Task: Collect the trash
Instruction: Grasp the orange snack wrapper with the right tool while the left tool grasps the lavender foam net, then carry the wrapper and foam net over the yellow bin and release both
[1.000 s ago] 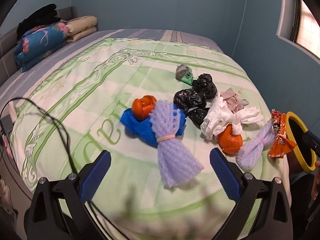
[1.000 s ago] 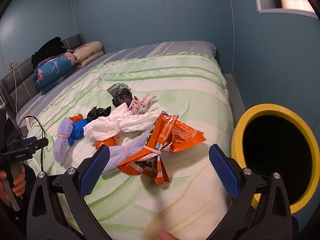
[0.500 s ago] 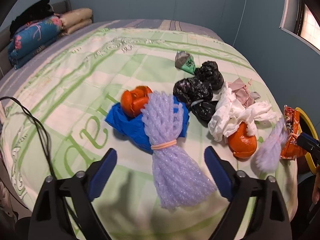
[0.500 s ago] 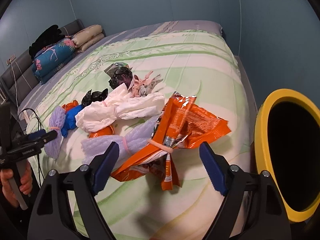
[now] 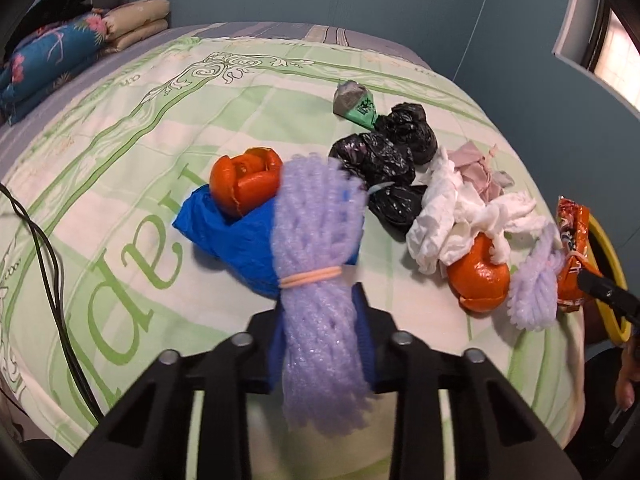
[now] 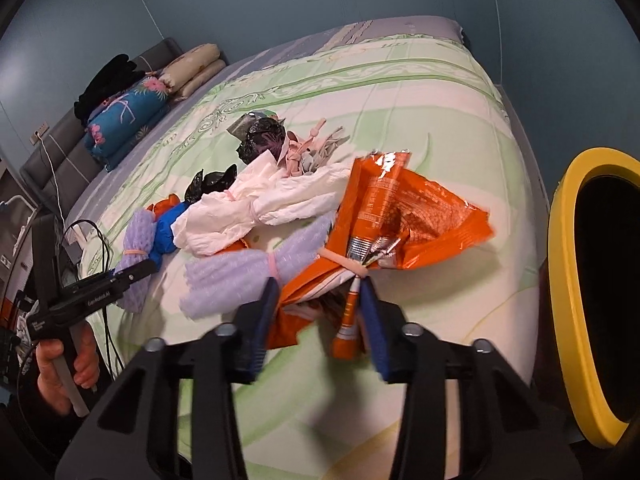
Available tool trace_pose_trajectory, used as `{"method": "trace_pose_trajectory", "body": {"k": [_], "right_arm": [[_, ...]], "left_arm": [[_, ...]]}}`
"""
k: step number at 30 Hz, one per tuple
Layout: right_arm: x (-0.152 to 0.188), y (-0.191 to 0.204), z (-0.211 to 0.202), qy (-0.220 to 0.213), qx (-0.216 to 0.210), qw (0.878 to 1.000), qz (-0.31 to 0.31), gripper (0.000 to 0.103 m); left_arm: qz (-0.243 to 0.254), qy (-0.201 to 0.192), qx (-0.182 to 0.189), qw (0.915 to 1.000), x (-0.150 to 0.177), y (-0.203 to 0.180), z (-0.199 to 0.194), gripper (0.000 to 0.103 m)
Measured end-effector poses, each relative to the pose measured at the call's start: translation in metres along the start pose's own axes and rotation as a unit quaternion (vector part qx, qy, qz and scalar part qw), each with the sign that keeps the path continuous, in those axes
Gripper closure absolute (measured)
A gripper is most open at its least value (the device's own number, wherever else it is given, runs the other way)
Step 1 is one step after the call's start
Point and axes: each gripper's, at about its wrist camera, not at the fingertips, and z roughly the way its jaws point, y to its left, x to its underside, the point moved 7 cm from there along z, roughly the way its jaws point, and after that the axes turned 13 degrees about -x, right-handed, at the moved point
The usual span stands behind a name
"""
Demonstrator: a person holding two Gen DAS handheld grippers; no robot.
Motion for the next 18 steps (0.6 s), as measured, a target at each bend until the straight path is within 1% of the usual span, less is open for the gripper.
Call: {"method": "trace_pose_trajectory", "body": {"k": [1,2,5,8,12,18], "right_arm": [[0.001,-0.001,0.001,0.005,-0.005,1.0,0.005,0.072],[0.002,-0.002,0.001,0.007,-0.006,1.0,0.009,0.078],[0.002,-0.004,-0.003,0.004,0.002,1.0,0.011,0.084],[0.002,0.004,-0.014,-0.008,0.013,1.0,-0.013,0.086],[-0.001,0.015,-0.031,-0.028,0.025,0.999,-0.035,0.086],[-0.003,0.028,-0.065,-0.061,0.018,0.997,-0.045,0.086]], "left_arm": [[-0.003,-0.001,0.004,1.0,0.0,0.001,-0.001,0.078],[-0.004,-0.004,0.006,1.0,0.0,0.001,-0.003,0.079],[0.001,-0.022,0.015,0.9996,0.0,-0.001,-0.016,0.079],[0.01,-0.044,0.015,0.9988,0.001,-0.002,-0.032,0.079],[0.002,-0.052,0.031,0.9982,0.001,-0.001,-0.048,0.08],[-0.01,-0.083,0.045,0.9955,-0.006,0.002,-0.08,0.08]]}}
